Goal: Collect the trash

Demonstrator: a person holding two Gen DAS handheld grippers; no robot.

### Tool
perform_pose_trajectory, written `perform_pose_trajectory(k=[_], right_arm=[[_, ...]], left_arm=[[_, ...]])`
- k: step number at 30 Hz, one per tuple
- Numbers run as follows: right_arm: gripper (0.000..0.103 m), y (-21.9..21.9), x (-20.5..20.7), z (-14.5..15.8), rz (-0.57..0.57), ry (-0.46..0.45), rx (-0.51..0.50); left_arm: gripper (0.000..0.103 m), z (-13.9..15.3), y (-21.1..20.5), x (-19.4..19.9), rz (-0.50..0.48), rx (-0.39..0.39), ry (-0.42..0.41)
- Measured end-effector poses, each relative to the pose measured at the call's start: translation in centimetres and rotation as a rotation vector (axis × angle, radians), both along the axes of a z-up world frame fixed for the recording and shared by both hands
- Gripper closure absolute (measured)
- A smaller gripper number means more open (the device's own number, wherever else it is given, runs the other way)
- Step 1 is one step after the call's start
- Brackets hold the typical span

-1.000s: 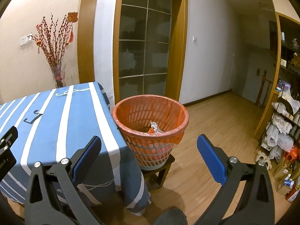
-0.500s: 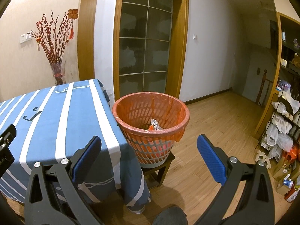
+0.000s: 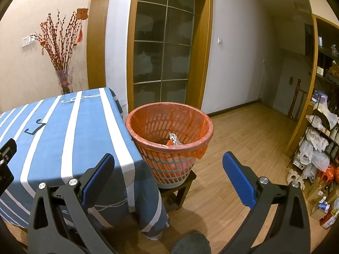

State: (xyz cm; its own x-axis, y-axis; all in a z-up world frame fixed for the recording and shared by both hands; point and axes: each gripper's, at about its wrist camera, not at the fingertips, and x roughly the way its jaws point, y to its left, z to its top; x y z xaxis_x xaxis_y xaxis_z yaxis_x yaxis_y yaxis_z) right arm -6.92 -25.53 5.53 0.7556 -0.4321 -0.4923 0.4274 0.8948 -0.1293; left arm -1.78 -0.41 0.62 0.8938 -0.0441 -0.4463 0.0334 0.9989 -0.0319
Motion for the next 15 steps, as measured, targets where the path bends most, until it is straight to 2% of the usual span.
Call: perform_pose_trajectory(k=[15], right_arm=[[0.003, -0.03, -0.12, 0.09, -0.010, -0.003, -0.004]], left_arm=[[0.004, -0.03, -0.27, -0.19, -0.002, 0.007, 0.002]])
